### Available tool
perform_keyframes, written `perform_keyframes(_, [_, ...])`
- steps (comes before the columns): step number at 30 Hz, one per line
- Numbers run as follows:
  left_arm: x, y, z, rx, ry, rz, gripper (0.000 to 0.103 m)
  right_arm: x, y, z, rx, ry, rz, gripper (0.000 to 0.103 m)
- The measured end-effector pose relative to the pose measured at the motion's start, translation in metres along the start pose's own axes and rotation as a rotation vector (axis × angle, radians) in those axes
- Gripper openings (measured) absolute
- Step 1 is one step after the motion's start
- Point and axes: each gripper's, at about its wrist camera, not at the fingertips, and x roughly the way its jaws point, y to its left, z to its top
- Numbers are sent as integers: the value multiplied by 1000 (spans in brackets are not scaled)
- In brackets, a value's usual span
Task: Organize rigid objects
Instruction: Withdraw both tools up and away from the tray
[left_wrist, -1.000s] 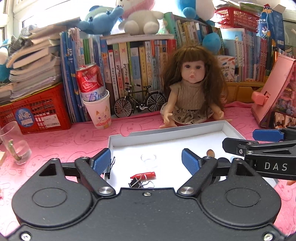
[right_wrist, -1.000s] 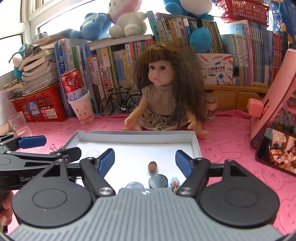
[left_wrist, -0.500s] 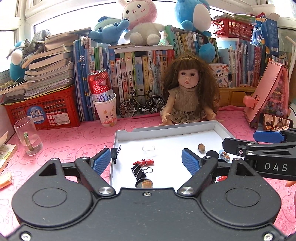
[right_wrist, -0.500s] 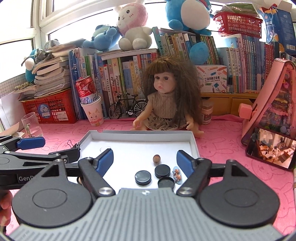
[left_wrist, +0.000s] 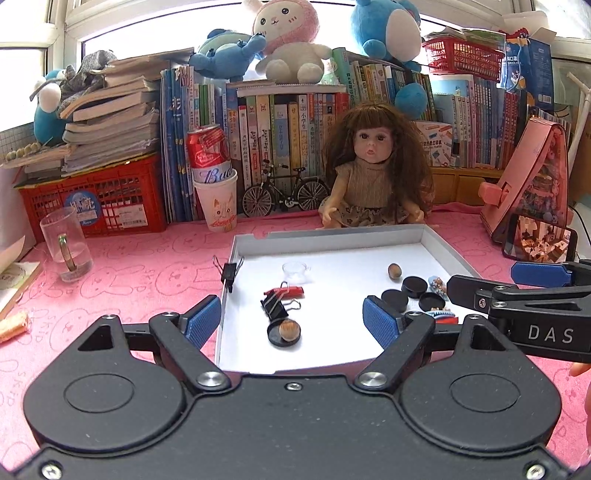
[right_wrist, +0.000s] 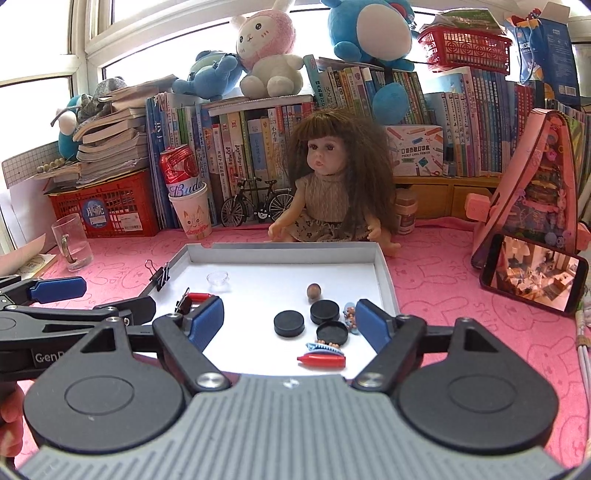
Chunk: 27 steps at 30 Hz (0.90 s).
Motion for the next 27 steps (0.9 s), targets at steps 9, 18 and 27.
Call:
perform_keyframes(9, [4, 0, -23, -1, 43, 15, 83, 0, 3, -23, -3, 31, -9, 87])
perform_keyframes(18, [8, -1, -41, -6, 74, 33, 83, 5, 4, -39, 1, 66, -19, 87])
perform_keyframes(27, [18, -3, -54, -2, 100, 49, 83, 13, 4, -53, 4, 103, -31, 88])
